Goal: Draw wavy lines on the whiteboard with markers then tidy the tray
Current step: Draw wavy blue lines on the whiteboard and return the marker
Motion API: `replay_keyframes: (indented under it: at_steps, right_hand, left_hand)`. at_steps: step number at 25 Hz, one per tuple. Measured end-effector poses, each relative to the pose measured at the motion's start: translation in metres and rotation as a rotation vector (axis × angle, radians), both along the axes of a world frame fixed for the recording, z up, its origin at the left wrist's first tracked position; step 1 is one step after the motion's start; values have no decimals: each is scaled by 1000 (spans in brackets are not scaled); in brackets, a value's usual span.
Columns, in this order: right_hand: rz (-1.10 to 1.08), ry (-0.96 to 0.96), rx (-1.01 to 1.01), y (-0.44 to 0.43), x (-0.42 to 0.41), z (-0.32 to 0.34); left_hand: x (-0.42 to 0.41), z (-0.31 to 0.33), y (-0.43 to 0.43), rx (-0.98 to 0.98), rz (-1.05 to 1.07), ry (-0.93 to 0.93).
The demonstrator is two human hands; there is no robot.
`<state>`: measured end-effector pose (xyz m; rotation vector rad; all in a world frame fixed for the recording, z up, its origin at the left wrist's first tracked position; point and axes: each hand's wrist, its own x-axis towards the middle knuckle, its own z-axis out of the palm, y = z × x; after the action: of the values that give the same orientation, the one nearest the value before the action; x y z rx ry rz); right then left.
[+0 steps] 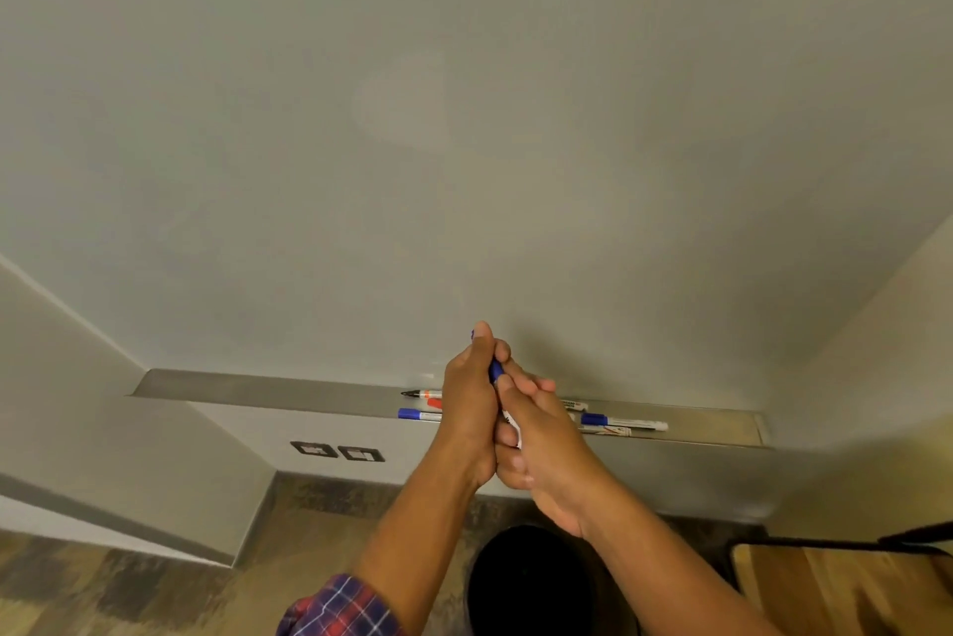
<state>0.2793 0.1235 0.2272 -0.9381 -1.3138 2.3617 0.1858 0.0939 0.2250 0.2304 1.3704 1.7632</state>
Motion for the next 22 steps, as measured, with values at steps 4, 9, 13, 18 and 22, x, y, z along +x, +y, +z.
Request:
replay_keyframes:
  at_steps: [4,9,13,18,22]
  right_hand:
    - [22,55,-39,8,-6,4]
    - [68,109,-53,5,-9,14]
    - [-11,200,185,3,-15,36]
    - [-110,308,642,18,-28,88]
    - [-190,479,975,36,-36,138]
  left_hand:
    - [-14,7,-2,106,-85,-123]
    - [-52,14,1,263,-18,-253]
    - [-75,34,0,361,-30,-229]
    - [-85,87,2,487,-48,-81]
    - [-89,145,11,547,112,457]
